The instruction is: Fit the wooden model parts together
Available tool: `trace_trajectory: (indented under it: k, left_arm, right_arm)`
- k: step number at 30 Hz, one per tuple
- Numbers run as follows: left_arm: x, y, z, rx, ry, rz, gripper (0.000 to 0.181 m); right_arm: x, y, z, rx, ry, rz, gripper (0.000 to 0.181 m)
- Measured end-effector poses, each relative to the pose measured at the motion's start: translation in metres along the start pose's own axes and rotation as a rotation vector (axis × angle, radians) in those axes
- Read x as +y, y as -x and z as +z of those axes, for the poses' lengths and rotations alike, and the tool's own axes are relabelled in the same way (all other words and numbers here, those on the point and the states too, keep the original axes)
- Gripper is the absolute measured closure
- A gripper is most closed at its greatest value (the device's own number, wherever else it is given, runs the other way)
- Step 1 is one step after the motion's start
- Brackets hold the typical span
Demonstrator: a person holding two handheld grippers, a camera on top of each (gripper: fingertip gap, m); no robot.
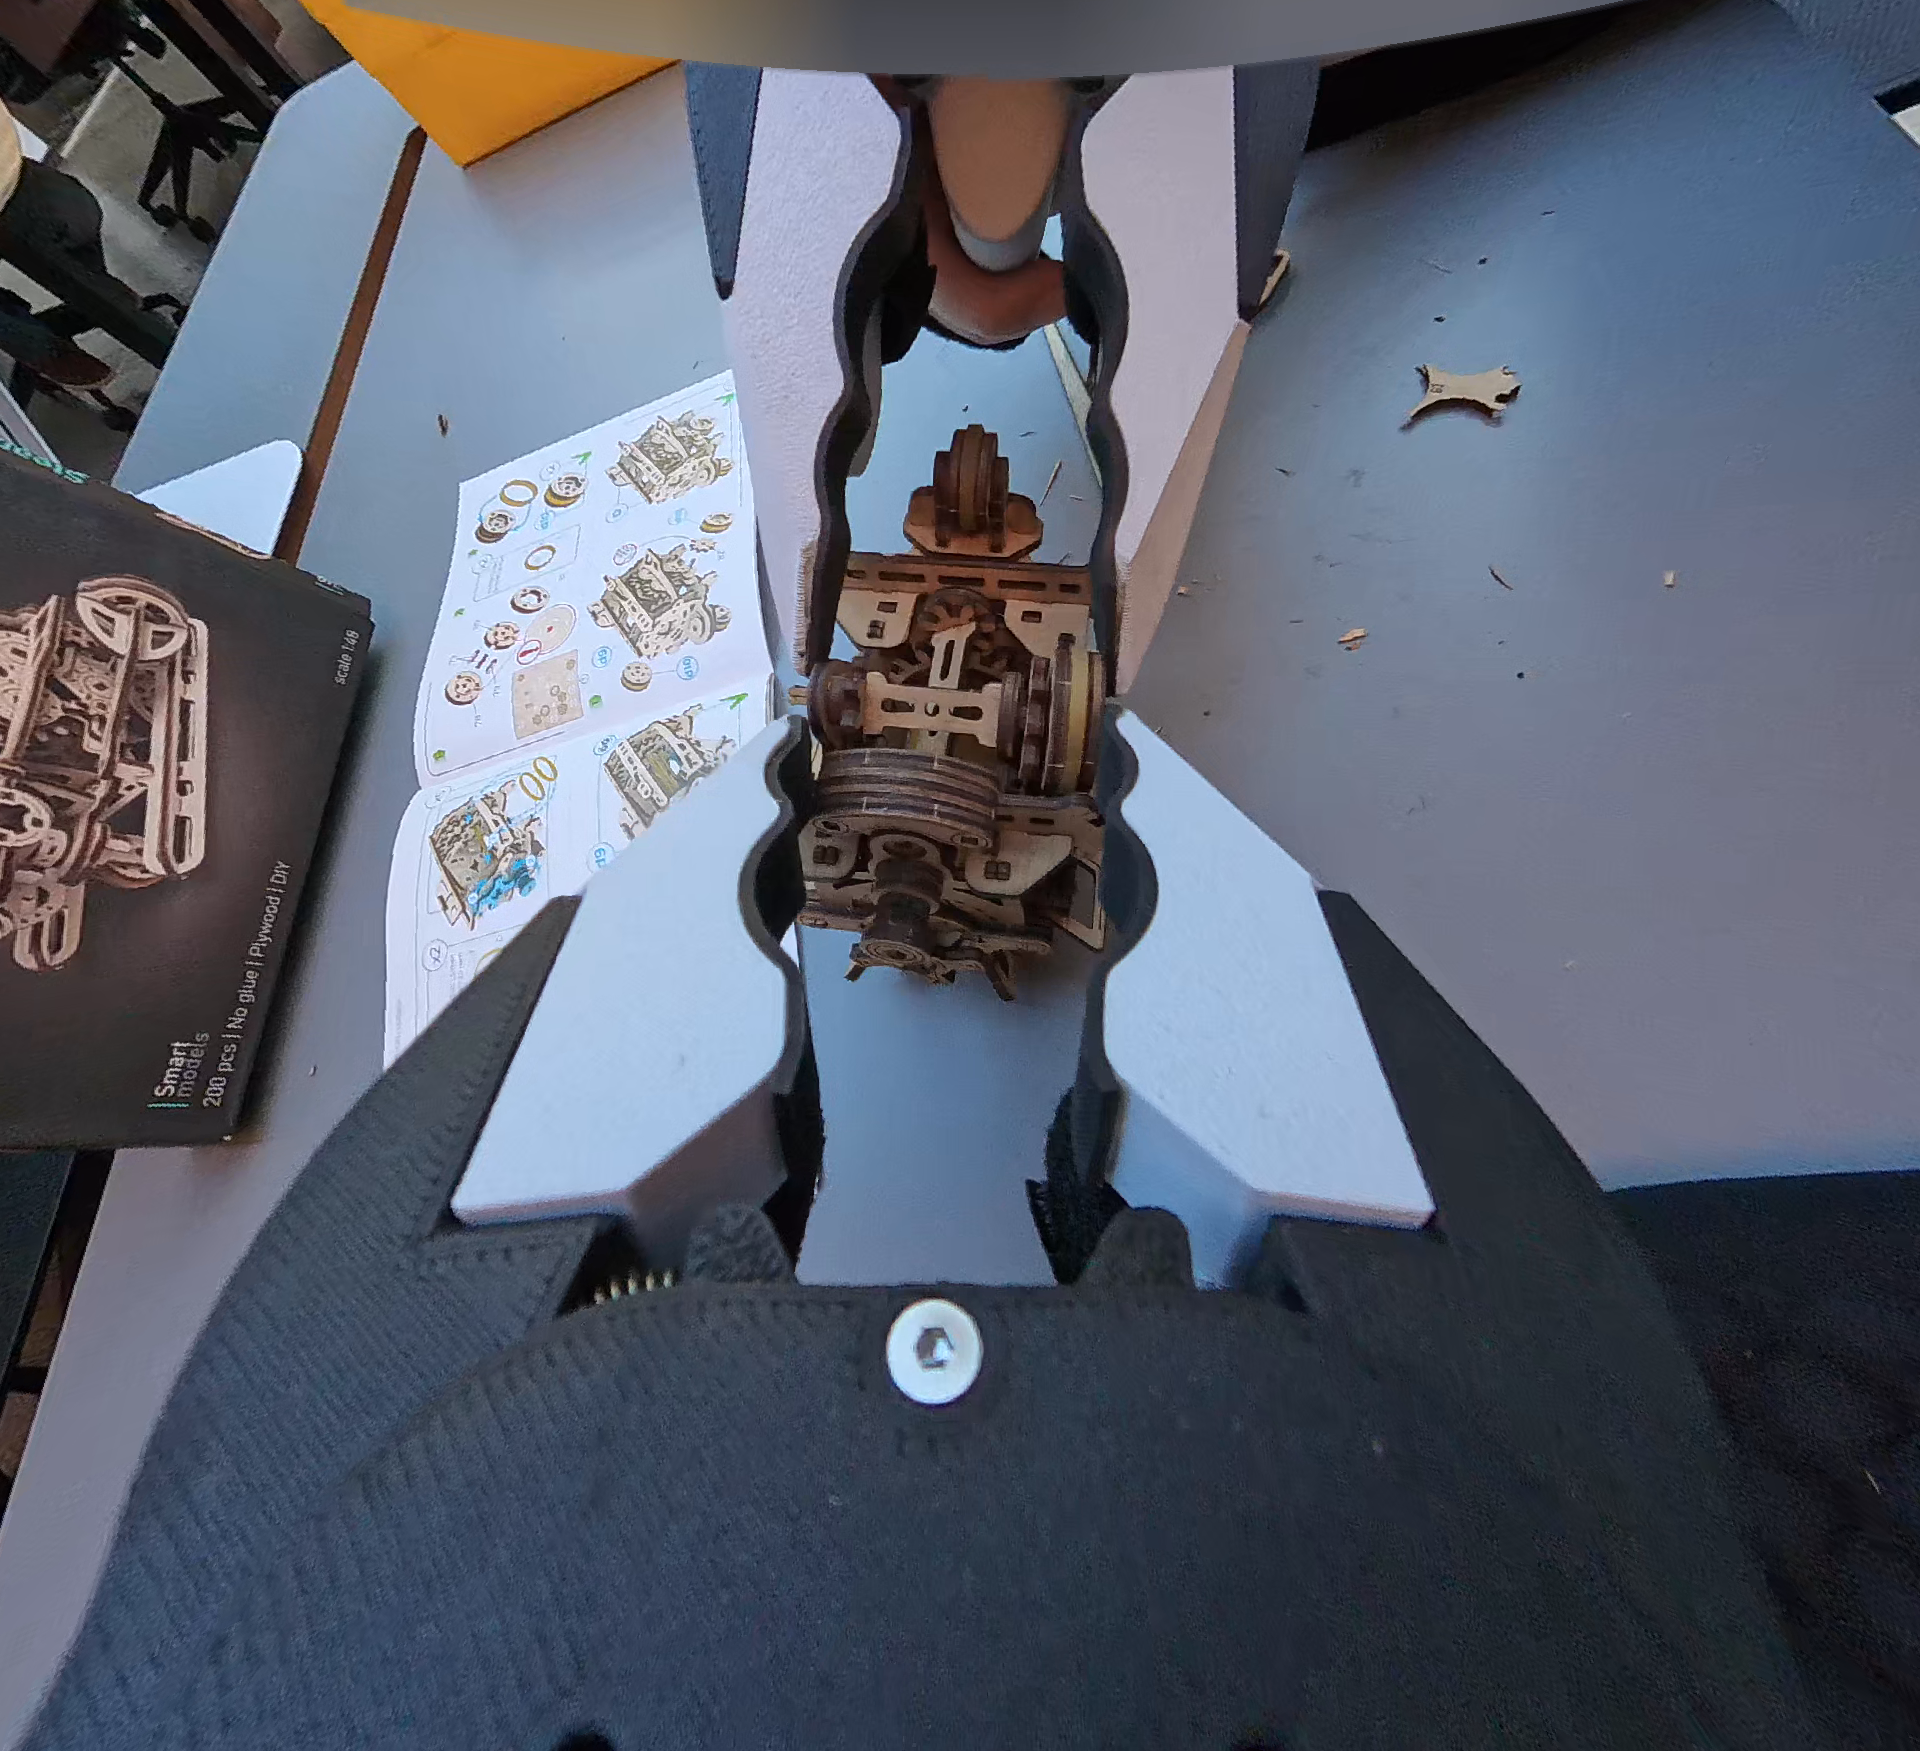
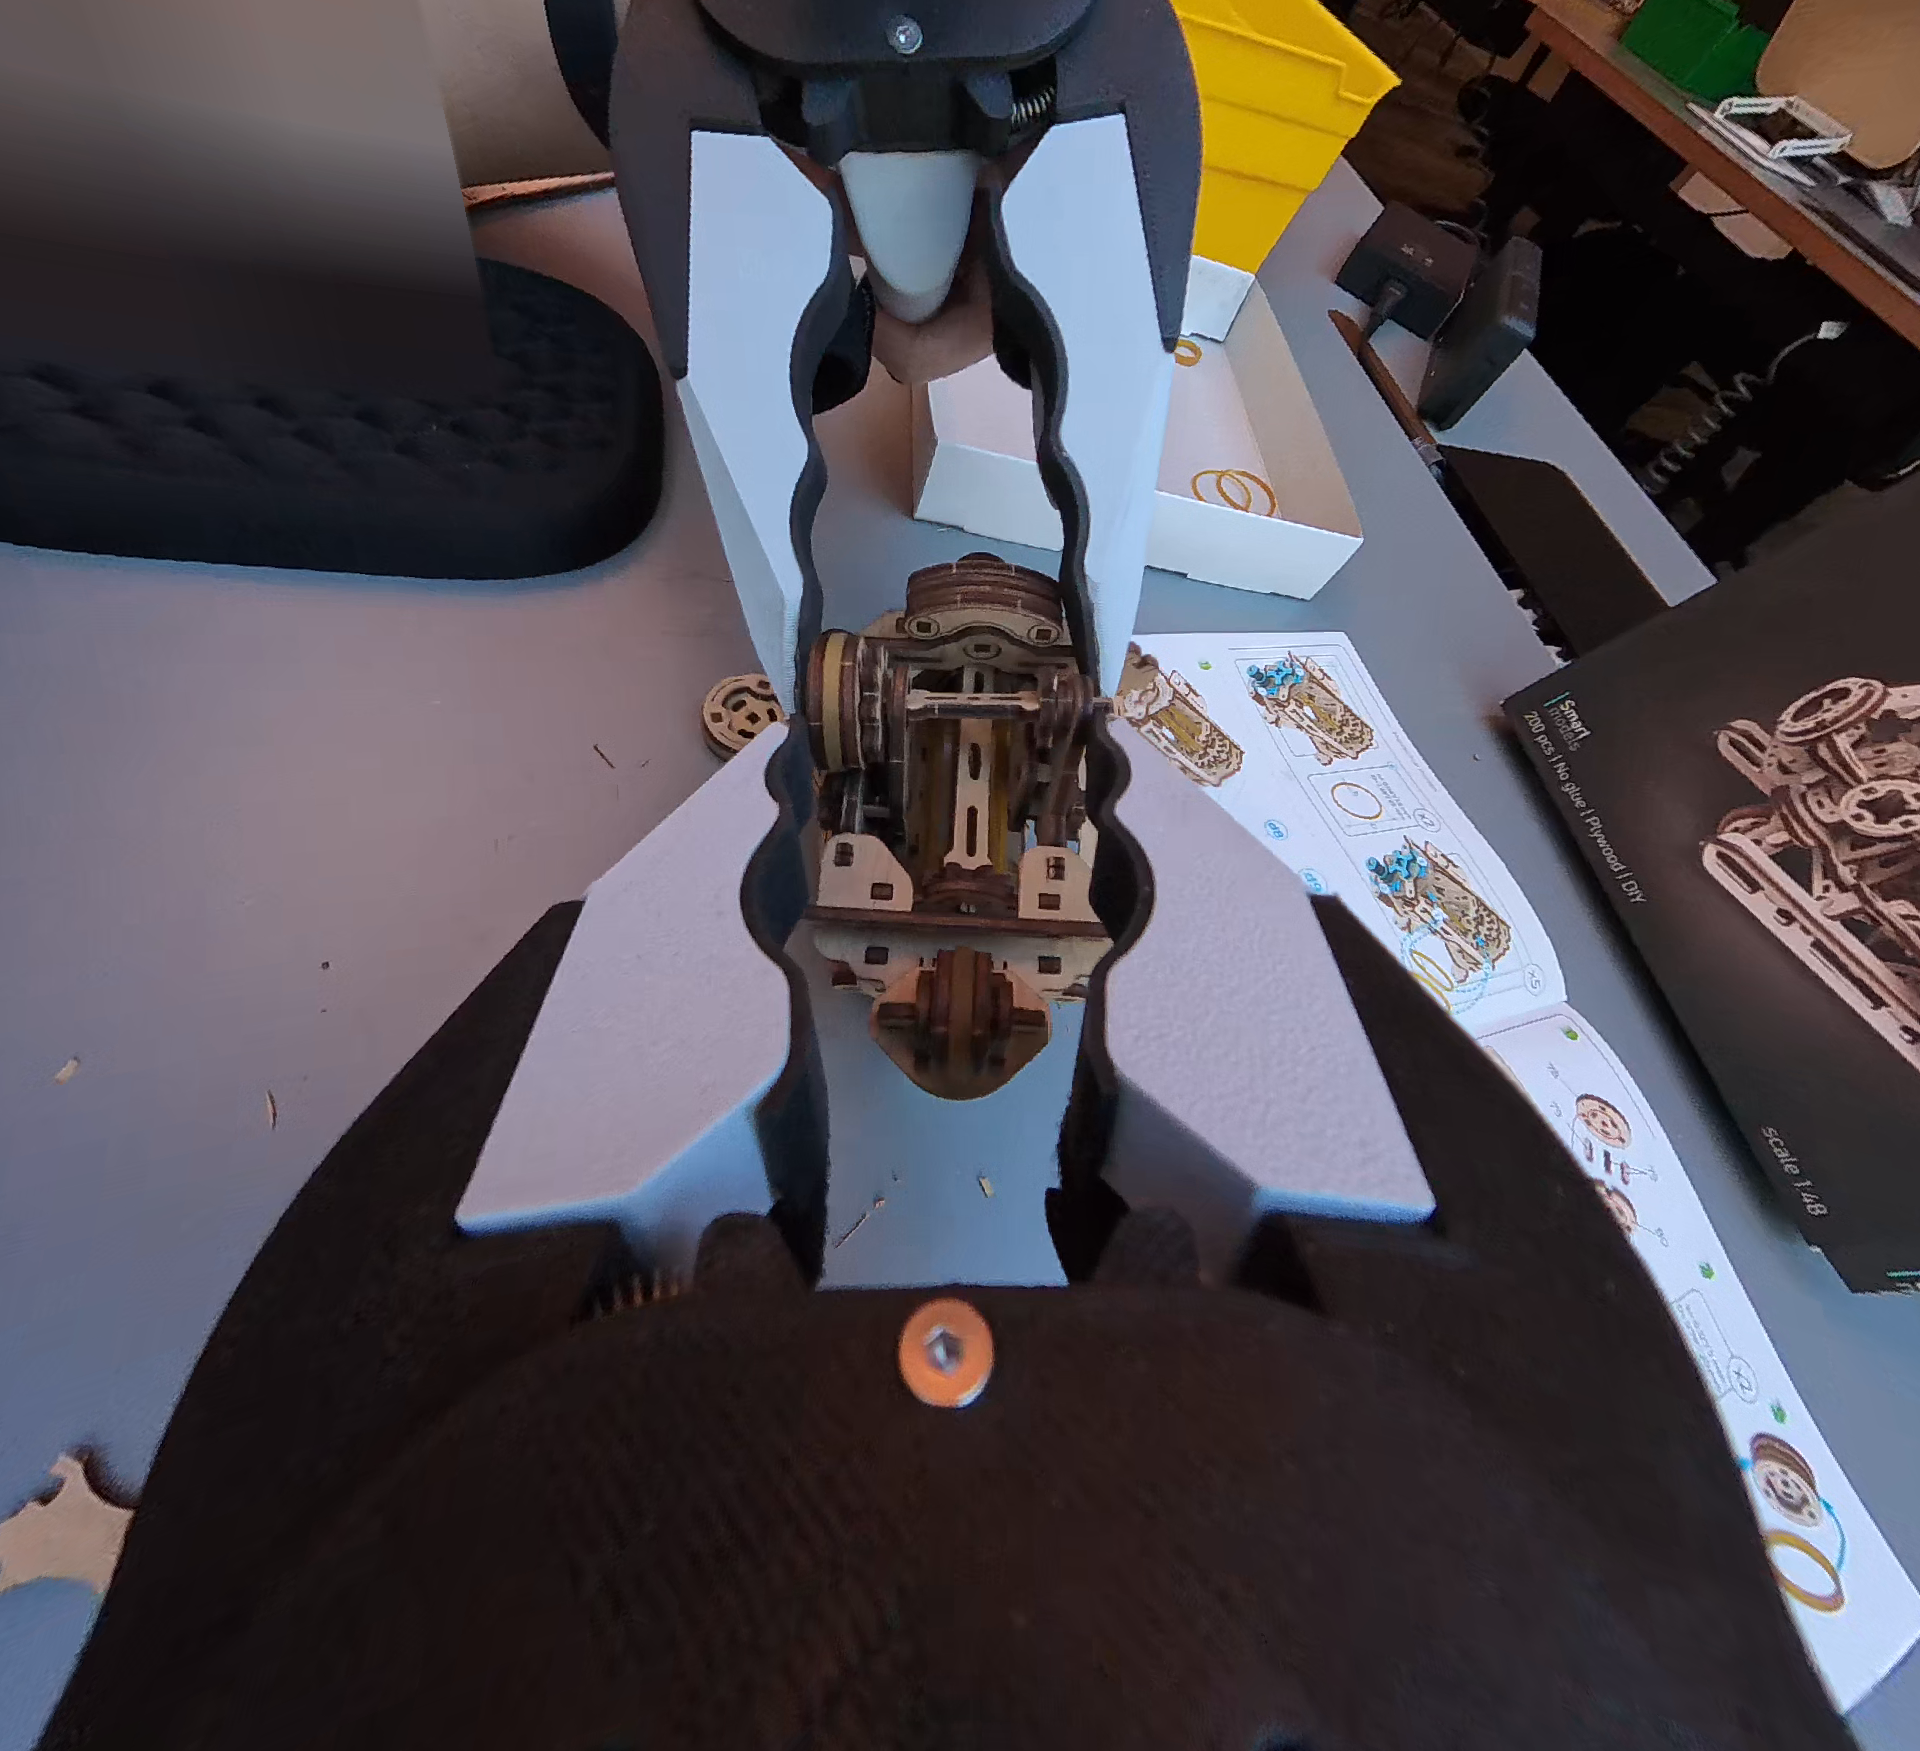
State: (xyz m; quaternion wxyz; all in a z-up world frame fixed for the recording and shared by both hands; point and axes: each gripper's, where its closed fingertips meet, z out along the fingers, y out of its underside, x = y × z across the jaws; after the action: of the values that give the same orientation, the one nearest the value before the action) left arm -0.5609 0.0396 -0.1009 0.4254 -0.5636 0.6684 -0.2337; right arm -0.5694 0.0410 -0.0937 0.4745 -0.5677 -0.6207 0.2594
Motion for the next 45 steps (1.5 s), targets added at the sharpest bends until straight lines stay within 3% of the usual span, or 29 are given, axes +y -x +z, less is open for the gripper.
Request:
trace_trajectory:
  k: [10,15,23,27,34,38,45]
  left_arm:
    - [0.003,0.005,-0.004,-0.008,-0.054,-0.101,0.127]
    - [0.004,0.011,-0.009,-0.026,-0.062,-0.143,0.123]
    - [-0.004,0.021,-0.023,-0.137,-0.045,-0.194,0.123]
    - [-0.017,0.022,-0.021,-0.153,-0.061,-0.214,0.134]
    - [-0.007,0.023,-0.008,-0.192,0.1,-0.167,0.135]
    - [-0.009,0.026,-0.01,-0.203,0.106,-0.211,0.141]
    - [-0.001,0.026,-0.017,-0.232,0.166,-0.266,0.134]
  right_arm:
    - [0.001,-0.004,-0.013,-0.122,-0.06,0.134,0.131]
    - [-0.003,-0.033,-0.013,-0.133,-0.113,0.207,0.149]
    - [0.006,-0.055,0.001,-0.232,-0.05,0.208,0.157]
    - [0.01,-0.05,0.01,-0.324,-0.012,0.227,0.161]
    - [0.012,-0.052,0.015,-0.318,0.077,0.165,0.169]
    - [0.013,-0.051,0.02,-0.369,0.117,0.111,0.17]
    - [0.012,-0.045,0.025,-0.466,0.135,0.105,0.171]
